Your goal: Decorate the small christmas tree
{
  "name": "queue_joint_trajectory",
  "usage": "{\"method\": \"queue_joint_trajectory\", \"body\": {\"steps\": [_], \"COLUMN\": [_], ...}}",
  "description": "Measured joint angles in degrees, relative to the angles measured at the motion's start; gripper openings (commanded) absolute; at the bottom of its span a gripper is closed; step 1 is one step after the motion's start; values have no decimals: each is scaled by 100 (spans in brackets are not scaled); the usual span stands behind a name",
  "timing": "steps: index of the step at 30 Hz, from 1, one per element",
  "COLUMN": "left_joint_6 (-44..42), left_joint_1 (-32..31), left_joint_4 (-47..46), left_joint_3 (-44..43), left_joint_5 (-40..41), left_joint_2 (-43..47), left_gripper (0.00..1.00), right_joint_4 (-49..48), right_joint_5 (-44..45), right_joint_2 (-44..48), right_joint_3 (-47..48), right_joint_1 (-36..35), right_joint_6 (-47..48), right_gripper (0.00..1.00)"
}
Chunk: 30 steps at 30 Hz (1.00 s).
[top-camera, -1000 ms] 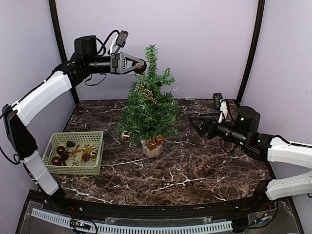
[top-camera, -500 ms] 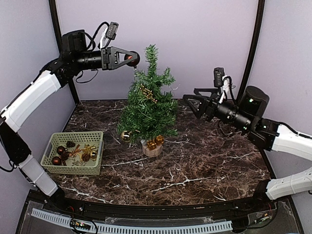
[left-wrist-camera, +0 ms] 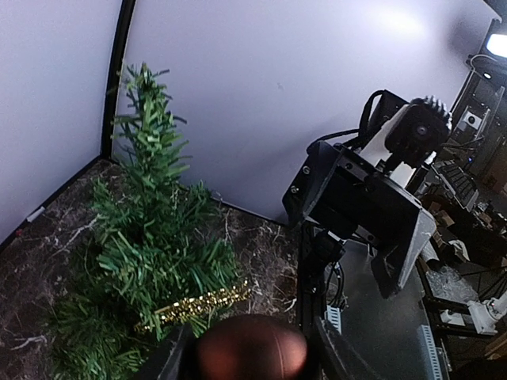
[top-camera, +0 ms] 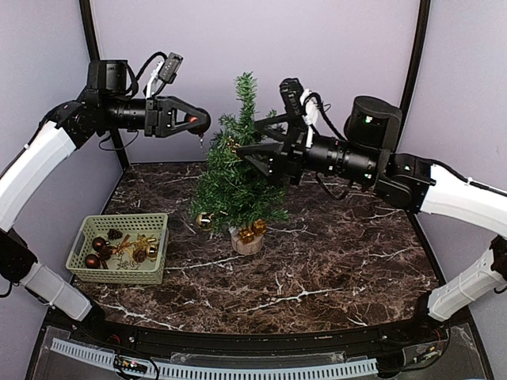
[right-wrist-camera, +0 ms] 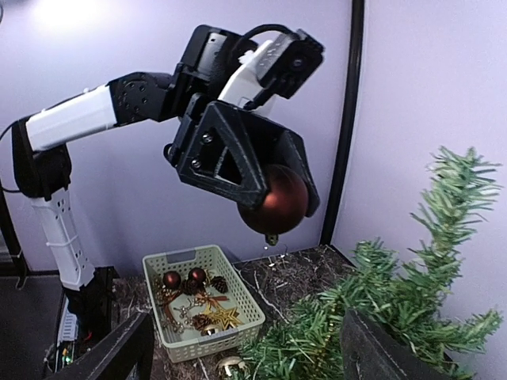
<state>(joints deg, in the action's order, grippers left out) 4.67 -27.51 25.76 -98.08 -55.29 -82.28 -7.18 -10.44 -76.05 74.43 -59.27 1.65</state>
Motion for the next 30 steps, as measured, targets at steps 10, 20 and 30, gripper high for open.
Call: {"method": "queue_joint_trajectory", "body": {"steps": [10,20,30], "left_joint_6": [223,619,649], "left_joint_1": [-81,-365,-503], "left_joint_4": [667,804,885], "left_joint_3": [743,1213,1276], "left_joint_5": [-304,-688,-713], "left_joint_2": [496,769,769], "left_gripper": [48,48,48], "right_joint_4": [354,389,238], "right_joint_5": [951,1757,2247], "right_joint_2": [-855,-1611,-1711], "right_joint_3": [621,1132,1145], "right_joint_1": [-855,-1266,-1504], "right_joint_6": [1333,2138,2433], "right_gripper": [81,75,58]}}
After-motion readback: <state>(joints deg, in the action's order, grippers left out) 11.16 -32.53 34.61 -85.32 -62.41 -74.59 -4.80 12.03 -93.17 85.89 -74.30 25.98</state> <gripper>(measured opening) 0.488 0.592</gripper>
